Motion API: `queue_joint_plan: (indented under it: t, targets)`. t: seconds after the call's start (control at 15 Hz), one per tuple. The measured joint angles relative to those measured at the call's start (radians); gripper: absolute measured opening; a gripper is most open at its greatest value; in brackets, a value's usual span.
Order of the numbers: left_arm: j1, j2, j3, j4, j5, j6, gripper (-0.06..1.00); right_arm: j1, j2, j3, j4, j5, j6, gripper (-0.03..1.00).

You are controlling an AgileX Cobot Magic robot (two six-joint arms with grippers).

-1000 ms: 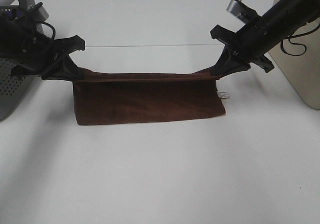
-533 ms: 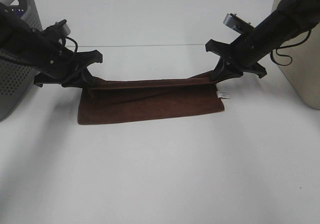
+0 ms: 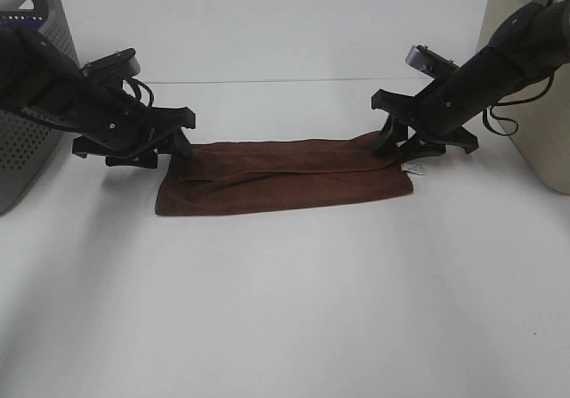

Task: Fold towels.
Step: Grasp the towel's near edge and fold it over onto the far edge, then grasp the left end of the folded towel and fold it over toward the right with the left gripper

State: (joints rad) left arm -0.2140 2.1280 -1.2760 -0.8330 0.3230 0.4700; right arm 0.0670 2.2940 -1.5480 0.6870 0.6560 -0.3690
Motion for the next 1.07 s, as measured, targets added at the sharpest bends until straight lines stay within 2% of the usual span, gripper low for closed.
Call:
queue_joint_plan:
  t: [0.07, 0.13, 0.2, 0.33, 0.53, 0.8, 1.07]
  targets:
    - [-0.008, 0.000, 0.000, 0.000, 0.000, 0.007, 0.73, 0.000, -0.001, -0.002, 0.022, 0.009, 0.000, 0.60]
    - [-0.009, 0.000, 0.000, 0.004, 0.000, 0.008, 0.81, 0.001, -0.007, -0.003, 0.032, 0.020, 0.000, 0.70]
    - [-0.006, 0.000, 0.000, 0.010, -0.001, 0.008, 0.85, 0.001, -0.015, -0.003, 0.024, 0.043, 0.000, 0.75]
    - [0.005, 0.000, 0.000, 0.019, 0.003, 0.004, 0.86, 0.001, -0.036, -0.005, -0.044, 0.095, 0.008, 0.79]
    - [0.028, 0.000, 0.000, 0.028, 0.059, -0.072, 0.86, 0.000, -0.107, -0.005, -0.174, 0.173, 0.109, 0.80]
    - [0.032, 0.015, -0.019, 0.013, 0.069, -0.097, 0.81, 0.000, -0.155, -0.005, -0.229, 0.302, 0.149, 0.80]
    - [0.032, 0.128, -0.179, -0.030, 0.229, -0.098, 0.75, 0.000, -0.155, -0.005, -0.265, 0.314, 0.163, 0.80]
